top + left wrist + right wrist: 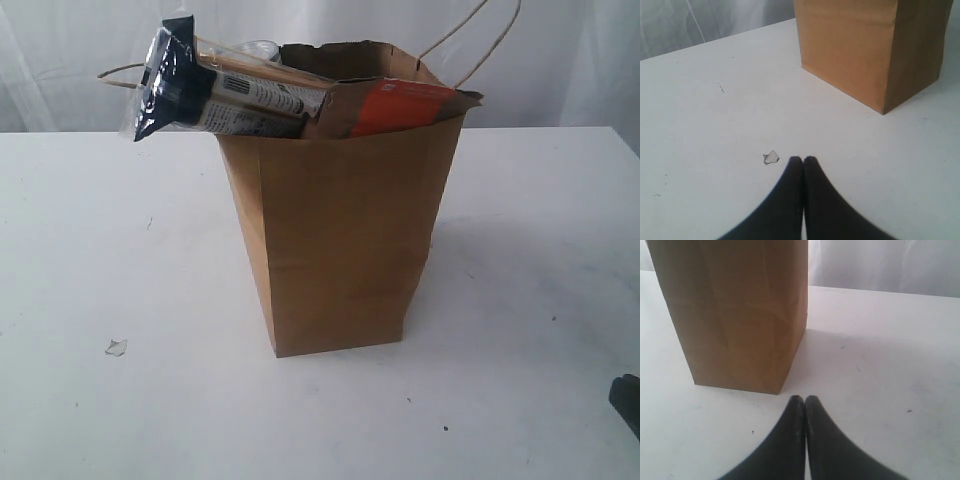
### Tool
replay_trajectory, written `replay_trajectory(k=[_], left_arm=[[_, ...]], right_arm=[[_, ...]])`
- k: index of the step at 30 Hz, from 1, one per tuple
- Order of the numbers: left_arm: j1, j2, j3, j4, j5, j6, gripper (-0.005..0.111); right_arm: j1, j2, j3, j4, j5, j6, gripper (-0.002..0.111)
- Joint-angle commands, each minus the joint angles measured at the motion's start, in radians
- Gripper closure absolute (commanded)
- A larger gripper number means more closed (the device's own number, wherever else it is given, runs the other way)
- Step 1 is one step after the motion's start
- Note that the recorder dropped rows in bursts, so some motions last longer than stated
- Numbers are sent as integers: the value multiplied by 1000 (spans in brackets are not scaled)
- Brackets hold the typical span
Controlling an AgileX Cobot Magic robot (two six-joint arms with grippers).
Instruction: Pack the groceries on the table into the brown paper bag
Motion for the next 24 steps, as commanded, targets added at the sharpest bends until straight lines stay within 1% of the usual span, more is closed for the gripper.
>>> replay_trajectory(k=[1,24], left_arm=[[1,-5,4,-4,1,-3,107],[1,-5,4,-4,1,-3,107]], right_arm=[[-3,-6,5,-8,1,-5,108],[-3,-6,5,-8,1,22,108]])
